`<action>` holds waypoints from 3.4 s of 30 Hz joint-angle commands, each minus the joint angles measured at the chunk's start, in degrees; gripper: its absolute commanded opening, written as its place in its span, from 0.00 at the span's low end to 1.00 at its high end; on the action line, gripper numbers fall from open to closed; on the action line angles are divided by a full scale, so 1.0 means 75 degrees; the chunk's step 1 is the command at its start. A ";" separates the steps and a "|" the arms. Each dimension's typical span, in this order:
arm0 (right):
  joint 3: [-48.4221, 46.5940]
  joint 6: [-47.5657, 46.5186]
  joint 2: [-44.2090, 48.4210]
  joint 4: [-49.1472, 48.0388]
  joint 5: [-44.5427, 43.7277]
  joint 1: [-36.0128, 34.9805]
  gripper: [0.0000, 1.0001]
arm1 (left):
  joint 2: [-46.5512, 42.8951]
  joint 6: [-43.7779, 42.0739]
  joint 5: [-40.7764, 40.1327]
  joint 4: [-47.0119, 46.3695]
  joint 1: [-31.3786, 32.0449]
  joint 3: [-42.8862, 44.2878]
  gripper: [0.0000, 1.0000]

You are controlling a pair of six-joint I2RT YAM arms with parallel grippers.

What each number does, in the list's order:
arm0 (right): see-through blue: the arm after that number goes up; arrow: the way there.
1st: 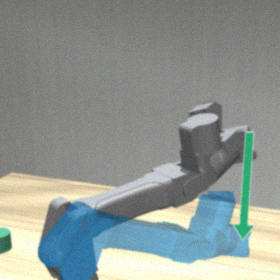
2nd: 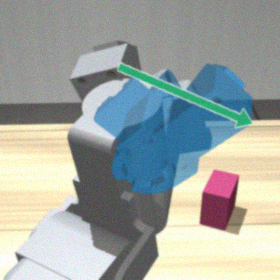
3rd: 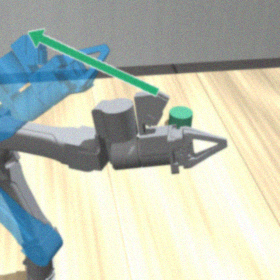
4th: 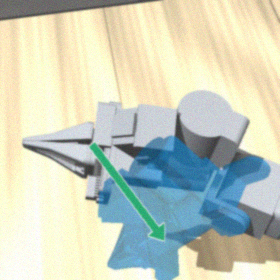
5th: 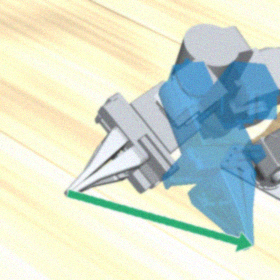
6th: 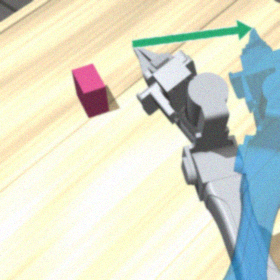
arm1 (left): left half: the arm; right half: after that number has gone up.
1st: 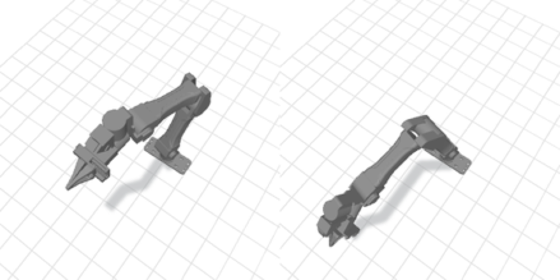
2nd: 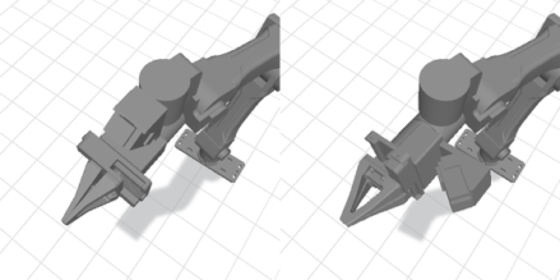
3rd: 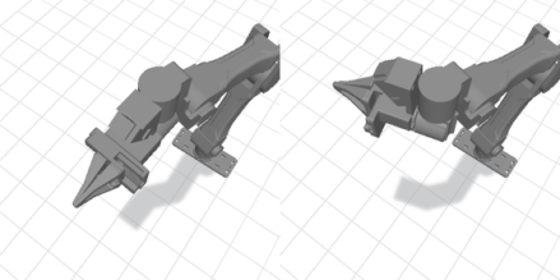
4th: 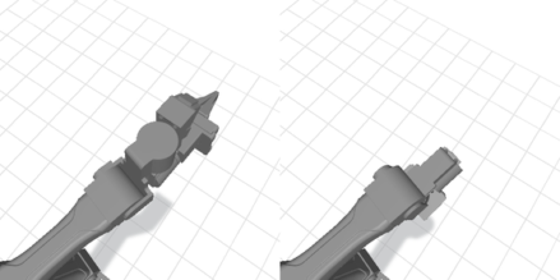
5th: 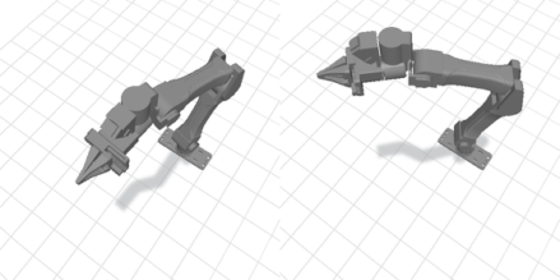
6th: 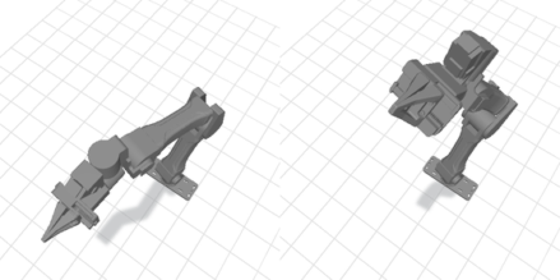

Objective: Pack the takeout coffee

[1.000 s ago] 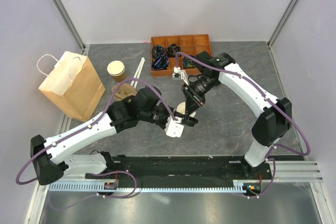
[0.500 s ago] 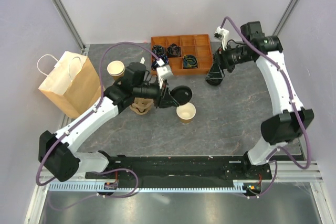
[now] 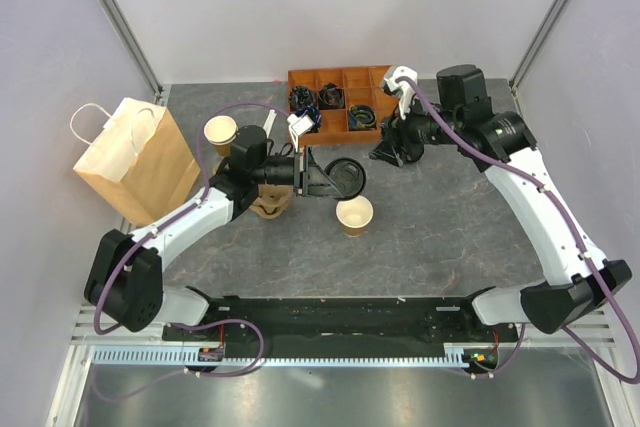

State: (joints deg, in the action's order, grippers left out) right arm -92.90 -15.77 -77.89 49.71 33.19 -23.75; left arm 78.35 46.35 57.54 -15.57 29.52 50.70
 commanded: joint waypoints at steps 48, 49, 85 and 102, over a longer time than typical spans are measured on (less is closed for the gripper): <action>0.0176 -0.0920 -0.0572 0.0015 -0.2409 -0.1685 0.00 | -0.0379 -0.0689 0.0333 0.1318 -0.0455 0.0142 0.85; 0.0188 -0.0956 -0.0549 0.0120 -0.2421 -0.1627 0.00 | -0.0577 -0.0997 0.0321 0.1721 -0.0548 0.0340 0.87; 0.2192 -0.0933 -0.1908 -0.1214 -0.2327 -0.1744 0.00 | -0.2032 -0.4996 -0.1133 0.6554 -0.2248 0.3038 1.00; 0.2016 -0.0944 -0.1896 -0.1051 -0.1824 -0.1358 0.02 | -0.1915 -0.4832 -0.0887 0.6448 -0.2248 0.2967 1.00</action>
State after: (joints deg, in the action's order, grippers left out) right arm -76.18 -22.76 -92.82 42.02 16.53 -35.42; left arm 64.03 9.10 48.95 34.98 12.93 72.99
